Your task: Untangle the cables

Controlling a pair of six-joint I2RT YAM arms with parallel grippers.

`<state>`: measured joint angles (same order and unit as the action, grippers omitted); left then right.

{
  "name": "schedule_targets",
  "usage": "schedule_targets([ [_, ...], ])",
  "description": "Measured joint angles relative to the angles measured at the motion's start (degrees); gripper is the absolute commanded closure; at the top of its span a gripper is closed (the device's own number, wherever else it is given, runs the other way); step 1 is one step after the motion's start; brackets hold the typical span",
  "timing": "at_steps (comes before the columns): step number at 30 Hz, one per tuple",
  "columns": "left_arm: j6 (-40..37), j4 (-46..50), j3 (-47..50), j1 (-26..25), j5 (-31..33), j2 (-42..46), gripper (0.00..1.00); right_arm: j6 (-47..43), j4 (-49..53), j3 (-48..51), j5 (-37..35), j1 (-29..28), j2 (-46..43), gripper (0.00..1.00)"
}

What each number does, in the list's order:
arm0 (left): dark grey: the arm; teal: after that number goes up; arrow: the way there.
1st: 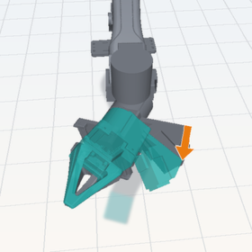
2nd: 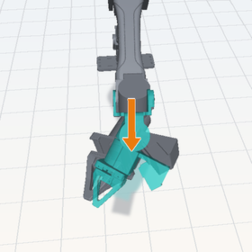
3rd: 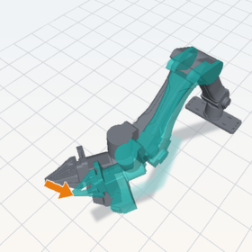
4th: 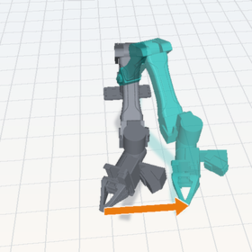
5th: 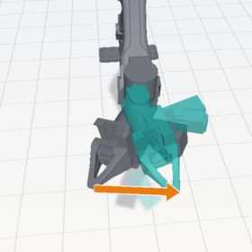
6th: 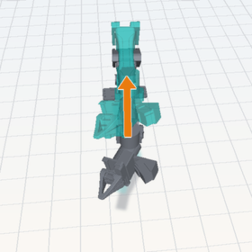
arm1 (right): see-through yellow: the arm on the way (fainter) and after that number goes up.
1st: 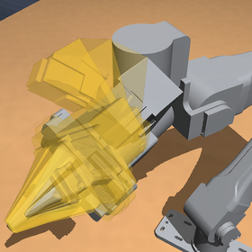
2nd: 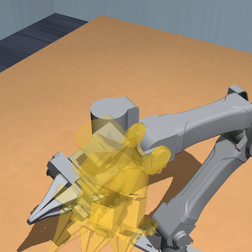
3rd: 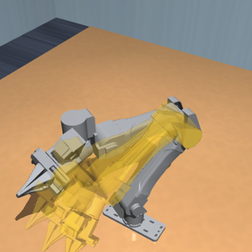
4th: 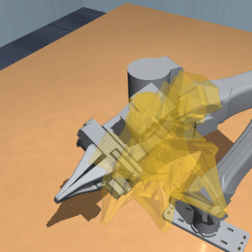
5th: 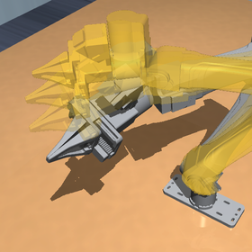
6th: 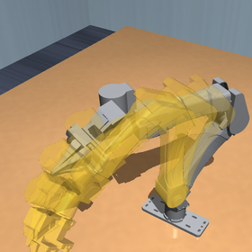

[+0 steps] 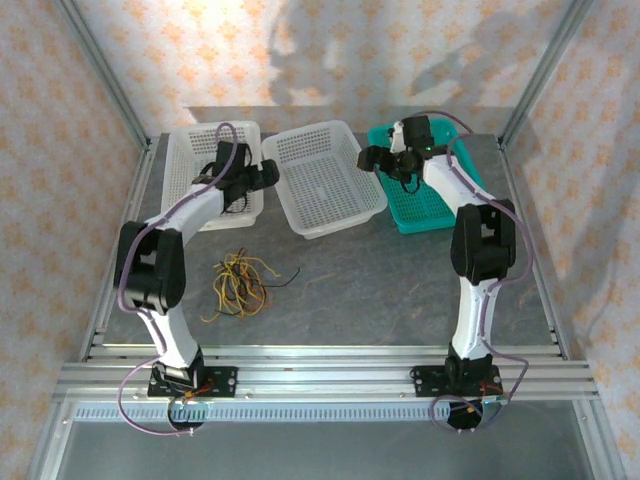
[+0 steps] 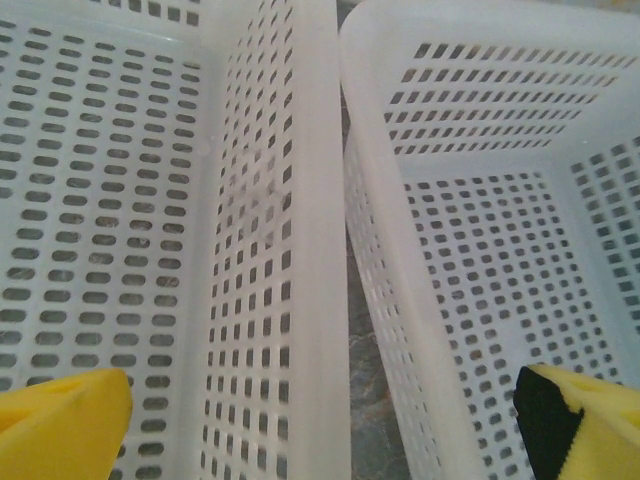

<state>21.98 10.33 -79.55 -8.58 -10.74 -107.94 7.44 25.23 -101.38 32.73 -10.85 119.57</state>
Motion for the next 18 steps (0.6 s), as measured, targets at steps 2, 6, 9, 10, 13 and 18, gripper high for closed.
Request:
schedule_targets([
  [2,-1.14,0.81,-1.38,0.02,-1.36,-1.6,0.03,0.02,0.09,-0.09,-0.37,0.0,0.17,0.07],
  [6,-2.97,1.03,-1.86,0.0,-5.95,-2.47,0.07,0.31,0.07,-0.09,-1.38,0.0,0.28,0.09],
  [9,-4.13,1.03,-1.86,-0.07,-9.33,-2.47,0.12,0.85,-0.48,0.33,-2.32,0.0,0.28,0.12],
  [10,-4.44,1.03,-1.84,-0.15,-10.38,-2.47,0.13,1.09,-0.9,0.79,-2.69,0.0,0.28,0.12],
  [13,-5.53,0.96,-1.73,-0.52,-12.7,-2.47,0.13,1.84,-1.29,2.45,-3.26,0.02,0.28,0.14],
  [18,-6.08,0.63,-1.4,-2.34,-15.98,-2.47,0.13,2.97,-1.75,3.91,-3.41,0.09,0.28,0.16],
])
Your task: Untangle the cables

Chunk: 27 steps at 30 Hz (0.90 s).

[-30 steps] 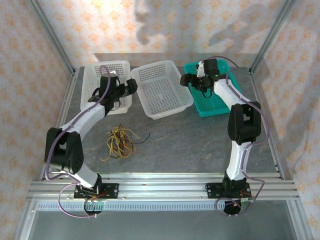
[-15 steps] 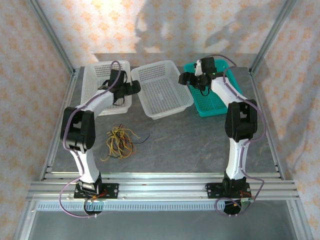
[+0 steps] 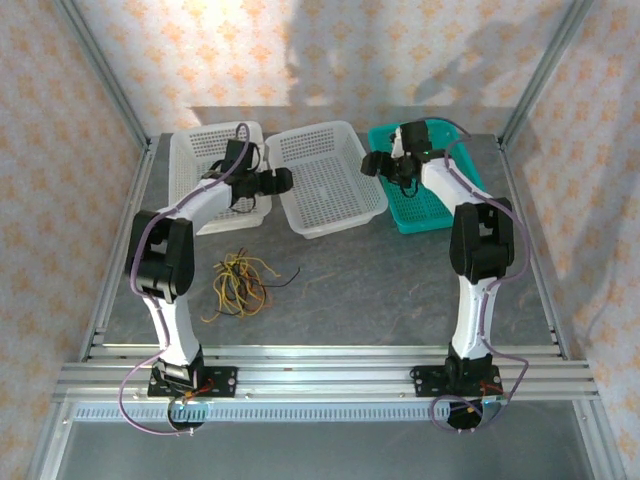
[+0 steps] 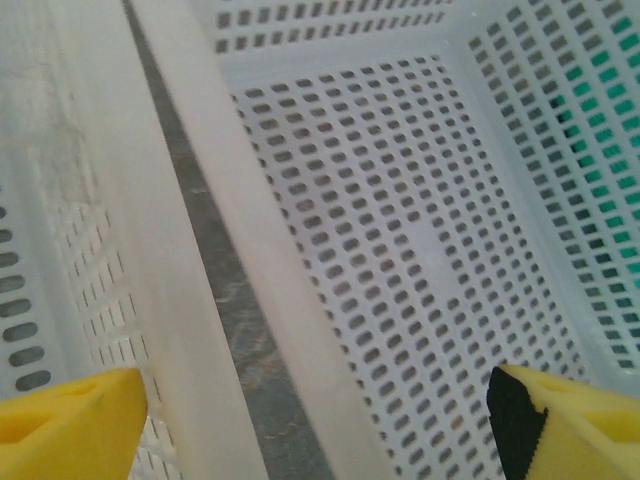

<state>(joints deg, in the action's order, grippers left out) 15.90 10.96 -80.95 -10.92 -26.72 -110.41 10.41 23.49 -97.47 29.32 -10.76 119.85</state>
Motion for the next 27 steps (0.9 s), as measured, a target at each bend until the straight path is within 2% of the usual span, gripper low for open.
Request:
schedule_targets([
  [10,-1.7,-0.52,-0.26,-4.76,-2.23,-2.51,0.19,0.74,-3.39,8.61,-0.94,2.84,-4.79,0.2],
  [14,-2.58,-0.5,-1.33,-6.49,-3.56,-3.54,0.23,1.55,-5.09,12.87,-1.57,4.96,-7.72,0.28],
  [18,-3.41,-0.28,-2.97,-7.76,-4.83,-4.96,0.25,2.91,-6.99,16.96,-2.78,6.69,-10.16,0.31],
  [20,-3.78,0.02,-3.96,-8.04,-4.87,-5.55,0.23,3.28,-7.58,18.14,-3.67,6.93,-11.08,0.33],
  [23,-4.04,0.35,-4.46,-8.35,-4.13,-5.73,0.13,3.5,-7.91,19.06,-4.74,6.95,-11.58,0.37],
  [27,-3.82,1.81,-5.57,-9.03,-0.07,-5.9,0.04,3.76,-7.89,19.17,-6.08,6.82,-11.61,0.43],
])
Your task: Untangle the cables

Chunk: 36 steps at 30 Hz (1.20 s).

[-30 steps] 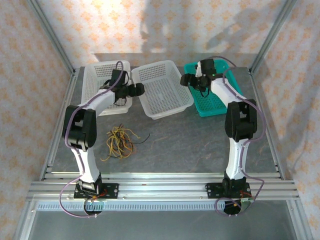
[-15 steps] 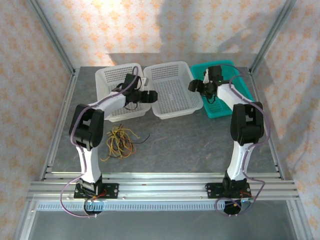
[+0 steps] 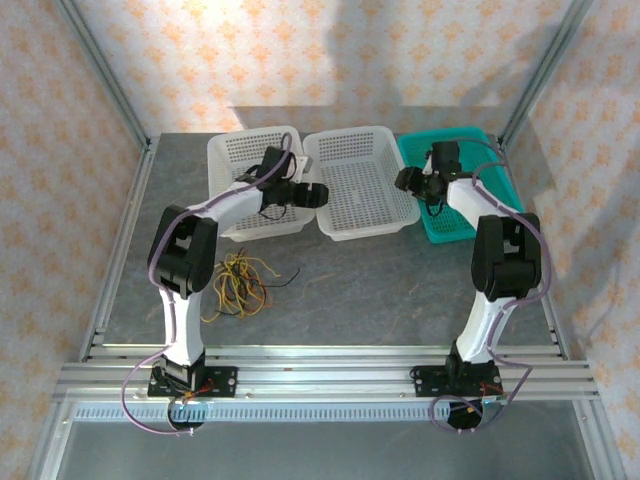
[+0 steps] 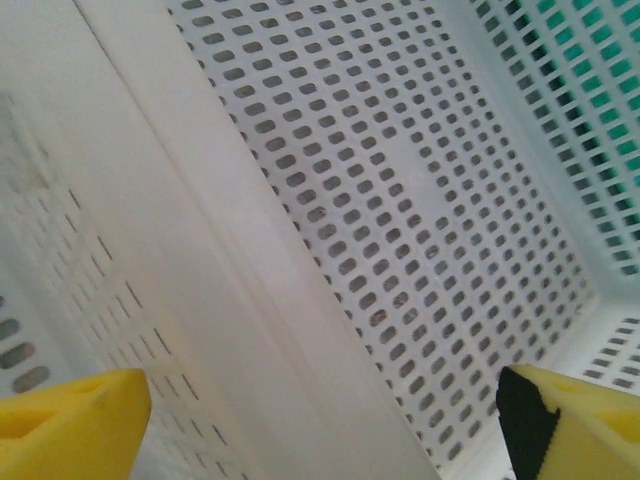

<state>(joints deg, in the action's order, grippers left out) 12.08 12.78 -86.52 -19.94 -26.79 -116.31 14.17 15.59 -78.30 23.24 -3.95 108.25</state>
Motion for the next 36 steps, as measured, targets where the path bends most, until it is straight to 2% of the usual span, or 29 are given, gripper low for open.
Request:
schedule_targets([
  [1,0.02,0.68,-0.68,-0.26,1.38,-0.15,0.01,0.15,0.02,0.0,-0.37,-0.04,0.0,0.43],
  [8,0.0,6.19,-10.4,-0.68,12.55,-5.01,0.01,0.24,0.22,0.0,-2.64,-0.79,-0.11,0.47],
  [12,-0.17,8.98,-15.52,-0.63,15.74,-9.11,0.07,0.35,0.2,-0.02,-4.07,-1.31,-0.13,0.5],
  [19,-1.77,11.96,-20.15,-0.7,16.15,-12.24,0.33,1.57,0.17,-0.26,-5.07,-2.58,-0.15,0.62],
  [23,-4.07,12.83,-21.59,-0.66,15.54,-12.37,0.44,3.15,0.09,-0.35,-5.25,-3.06,-0.15,0.67],
  [31,-9.62,13.92,-25.2,-0.61,15.45,-14.16,0.43,5.38,-0.26,-0.59,-6.86,-4.15,-0.07,0.67],
  [36,-8.85,13.99,-26.73,0.57,15.06,-16.2,0.41,5.07,1.03,-4.42,-7.37,-4.17,1.84,0.67],
])
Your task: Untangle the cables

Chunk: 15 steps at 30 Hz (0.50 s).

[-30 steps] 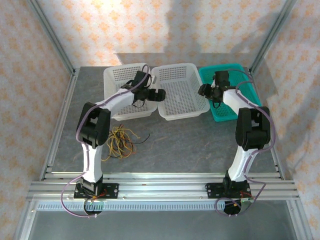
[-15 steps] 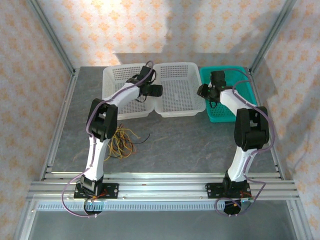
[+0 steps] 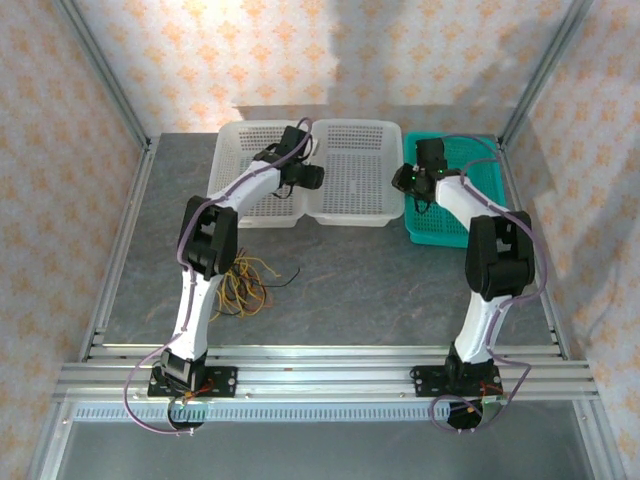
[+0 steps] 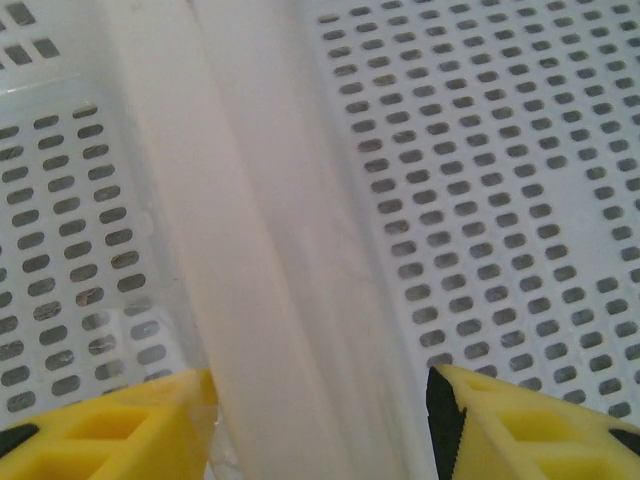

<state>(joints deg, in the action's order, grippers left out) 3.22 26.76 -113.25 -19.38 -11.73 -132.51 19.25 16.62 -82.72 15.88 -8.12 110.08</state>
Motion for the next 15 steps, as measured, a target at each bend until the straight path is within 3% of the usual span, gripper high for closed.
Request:
schedule_targets([
  [7,1.9,-0.15,-1.84,2.23,-0.92,-0.66,0.4,-1.36,0.96,-6.23,0.81,-0.31,5.07,0.51],
  [13,2.95,0.46,-5.68,3.43,-1.64,-3.1,0.38,-2.62,2.64,-10.67,0.63,-0.33,8.94,0.52],
  [15,2.99,0.66,-5.97,3.63,-1.95,-3.28,0.32,-3.21,3.28,-12.22,0.63,-0.31,9.84,0.53],
])
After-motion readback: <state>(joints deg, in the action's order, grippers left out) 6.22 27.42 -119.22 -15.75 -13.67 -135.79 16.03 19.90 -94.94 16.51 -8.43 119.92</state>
